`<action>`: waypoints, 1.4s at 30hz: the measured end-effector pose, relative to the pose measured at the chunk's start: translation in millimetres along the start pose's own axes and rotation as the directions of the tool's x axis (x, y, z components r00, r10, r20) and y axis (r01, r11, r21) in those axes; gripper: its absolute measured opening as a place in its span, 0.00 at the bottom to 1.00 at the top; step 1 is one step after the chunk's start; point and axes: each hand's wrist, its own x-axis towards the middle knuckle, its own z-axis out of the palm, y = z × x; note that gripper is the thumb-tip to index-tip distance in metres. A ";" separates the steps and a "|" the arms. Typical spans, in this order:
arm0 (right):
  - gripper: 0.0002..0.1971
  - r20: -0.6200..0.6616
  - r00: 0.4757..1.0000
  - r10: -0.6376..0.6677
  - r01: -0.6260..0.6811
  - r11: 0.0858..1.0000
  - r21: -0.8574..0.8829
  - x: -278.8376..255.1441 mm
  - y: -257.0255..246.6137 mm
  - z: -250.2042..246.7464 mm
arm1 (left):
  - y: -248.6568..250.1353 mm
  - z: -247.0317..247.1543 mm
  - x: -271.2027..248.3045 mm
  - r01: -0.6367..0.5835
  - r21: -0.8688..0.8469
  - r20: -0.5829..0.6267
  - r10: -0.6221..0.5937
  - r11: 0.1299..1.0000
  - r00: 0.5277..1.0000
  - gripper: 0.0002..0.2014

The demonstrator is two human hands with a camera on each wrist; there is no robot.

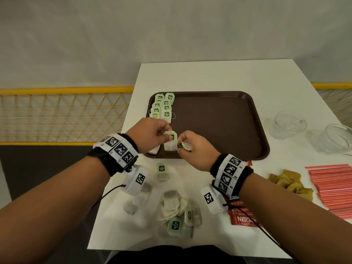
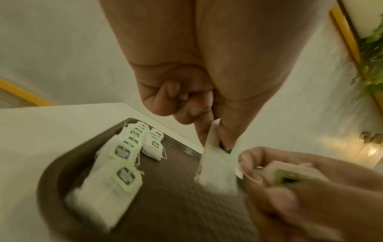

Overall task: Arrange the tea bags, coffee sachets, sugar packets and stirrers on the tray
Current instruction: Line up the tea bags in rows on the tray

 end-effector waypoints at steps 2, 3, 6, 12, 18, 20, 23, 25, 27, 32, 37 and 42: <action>0.12 0.006 0.998 0.066 -0.066 0.993 0.094 0.6 0.6 -5.7 | -9.2 -4.9 19.9 0.043 0.134 0.027 -0.047 0.990 0.999 0.07; 0.11 0.011 0.996 0.092 -0.093 0.986 0.136 1.0 2.7 -8.3 | -14.0 -6.4 29.7 0.066 0.190 0.067 -0.080 0.980 0.995 0.07; 0.09 0.029 0.991 0.132 -0.135 0.976 0.170 0.8 7.7 -14.4 | -28.6 -3.3 59.6 0.107 0.268 0.221 -0.169 0.958 0.960 0.09; 0.06 0.058 0.983 0.172 -0.181 0.948 0.262 0.7 17.9 -18.9 | -43.6 4.8 104.3 0.153 0.365 0.144 -0.218 0.918 0.965 0.14; 0.02 0.001 0.978 0.211 -0.200 0.927 0.316 3.6 22.2 -21.9 | -49.5 5.5 123.4 0.184 0.400 0.107 -0.245 0.898 0.964 0.12; 0.04 -0.012 0.975 0.223 -0.210 0.935 0.286 5.8 21.0 -22.2 | -50.8 5.7 124.8 0.202 0.388 0.084 -0.252 0.899 0.964 0.13; 0.05 -0.035 0.976 0.214 -0.201 0.954 0.221 9.9 17.7 -20.4 | -49.6 3.9 117.5 0.216 0.299 -0.004 -0.225 0.930 0.974 0.15; 0.06 -0.047 0.978 0.203 -0.191 0.962 0.193 13.4 14.9 -18.9 | -41.8 3.3 104.2 0.122 0.178 -0.025 -0.119 0.976 0.993 0.15; 0.07 -0.052 0.978 0.203 -0.189 0.961 0.204 16.9 11.8 -17.8 | -27.4 2.6 84.8 0.010 0.007 0.019 -0.010 1.000 1.000 0.16; 0.07 -0.074 0.980 0.186 -0.159 0.949 0.273 23.3 5.8 -11.8 | -13.1 10.3 49.0 -0.133 -0.123 0.102 0.146 0.983 0.984 0.10; 0.08 -0.036 0.981 0.190 -0.176 0.953 0.247 26.9 8.6 5.2 | -17.1 4.7 40.9 -0.121 -0.164 -0.049 0.115 0.979 0.992 0.06; 0.08 0.173 0.980 0.098 -0.100 0.995 0.002 24.9 2.4 26.5 | -31.6 -20.0 42.6 -0.069 -0.222 -0.172 0.031 0.973 0.985 0.04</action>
